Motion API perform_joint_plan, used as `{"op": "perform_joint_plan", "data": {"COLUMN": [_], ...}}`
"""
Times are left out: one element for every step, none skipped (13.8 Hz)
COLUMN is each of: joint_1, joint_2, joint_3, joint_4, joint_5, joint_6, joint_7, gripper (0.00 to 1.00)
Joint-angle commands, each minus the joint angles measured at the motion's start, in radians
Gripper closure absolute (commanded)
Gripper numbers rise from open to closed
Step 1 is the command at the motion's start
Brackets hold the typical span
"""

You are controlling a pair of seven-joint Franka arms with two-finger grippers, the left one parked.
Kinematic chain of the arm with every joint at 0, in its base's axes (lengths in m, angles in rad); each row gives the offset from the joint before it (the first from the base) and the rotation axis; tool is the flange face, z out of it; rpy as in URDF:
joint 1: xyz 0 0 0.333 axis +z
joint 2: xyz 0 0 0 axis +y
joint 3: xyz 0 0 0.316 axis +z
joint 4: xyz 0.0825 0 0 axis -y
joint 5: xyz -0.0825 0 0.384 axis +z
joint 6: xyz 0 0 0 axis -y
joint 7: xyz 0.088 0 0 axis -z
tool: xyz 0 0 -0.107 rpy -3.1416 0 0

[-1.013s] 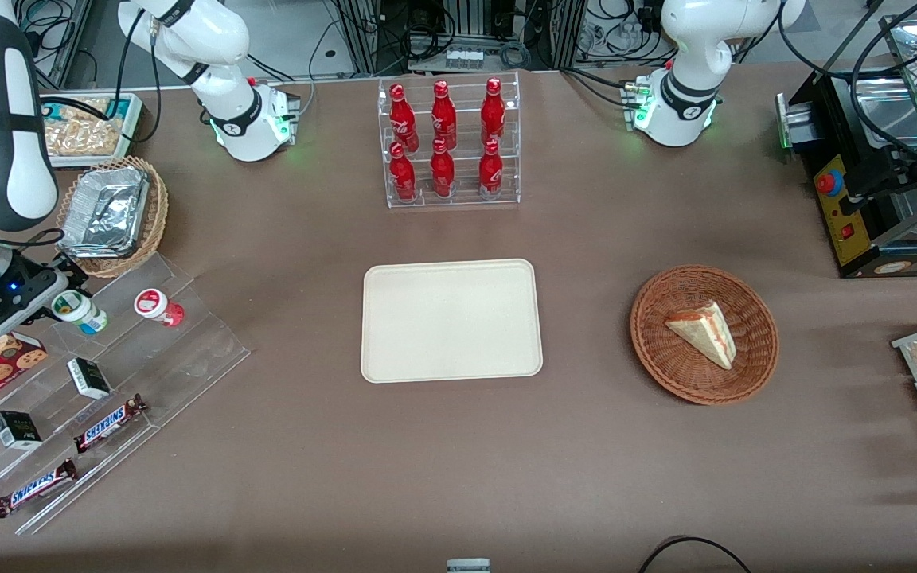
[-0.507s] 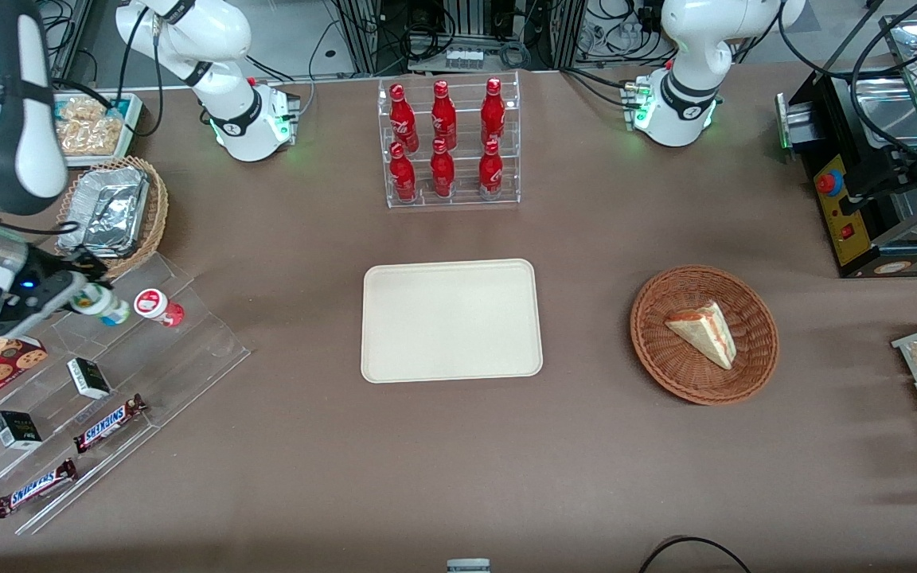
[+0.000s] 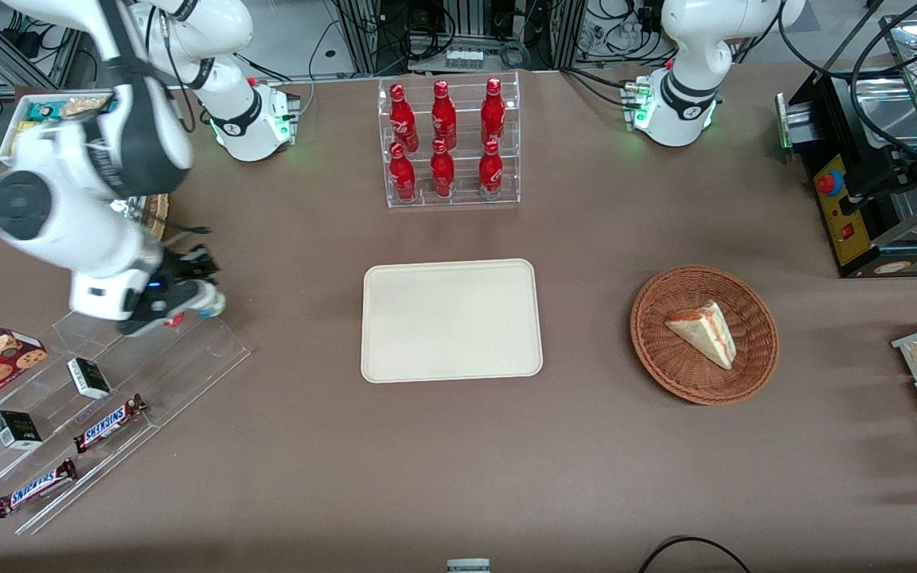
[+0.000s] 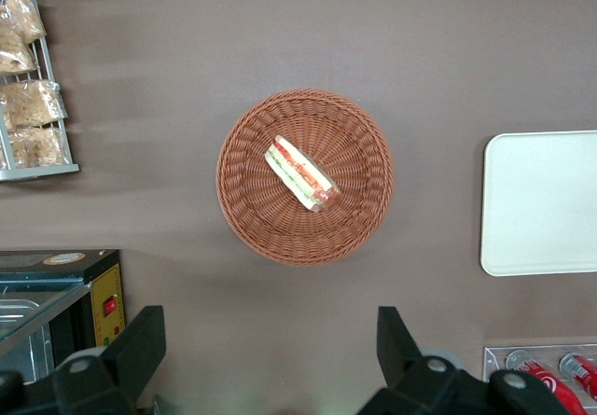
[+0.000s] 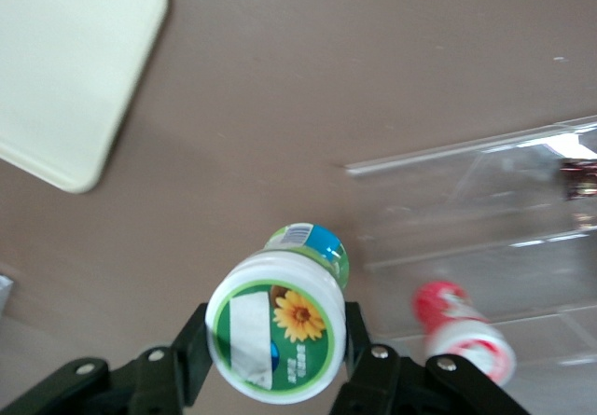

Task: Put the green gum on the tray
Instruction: 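Lift the green gum jar and carry it over the cream tray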

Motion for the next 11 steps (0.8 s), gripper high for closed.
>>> {"op": "perform_joint_plan", "data": {"joint_1": [0.103, 0.140, 0.181, 0.221, 0.261, 0.298, 0.330, 0.356, 0.379, 0.401, 0.430], "joint_2": [0.090, 0.128, 0.158, 0.176, 0.196, 0.216, 0.239, 0.271, 0.303, 0.333, 0.359], "joint_3": [-0.011, -0.012, -0.012, -0.012, -0.012, -0.012, -0.012, -0.012, -0.012, -0.012, -0.012], "joint_4": [0.086, 0.106, 0.118, 0.120, 0.120, 0.120, 0.132, 0.155, 0.181, 0.206, 0.224], "joint_5": [0.044, 0.067, 0.087, 0.092, 0.094, 0.092, 0.094, 0.095, 0.107, 0.121, 0.127], "joint_6": [-0.004, 0.018, 0.047, 0.074, 0.111, 0.143, 0.175, 0.202, 0.219, 0.238, 0.266], "joint_7": [0.173, 0.239, 0.308, 0.377, 0.457, 0.527, 0.581, 0.632, 0.683, 0.721, 0.762], "gripper": [1.00, 1.00, 1.00, 1.00, 1.00, 1.00, 1.00, 1.00, 1.00, 1.00, 1.00]}}
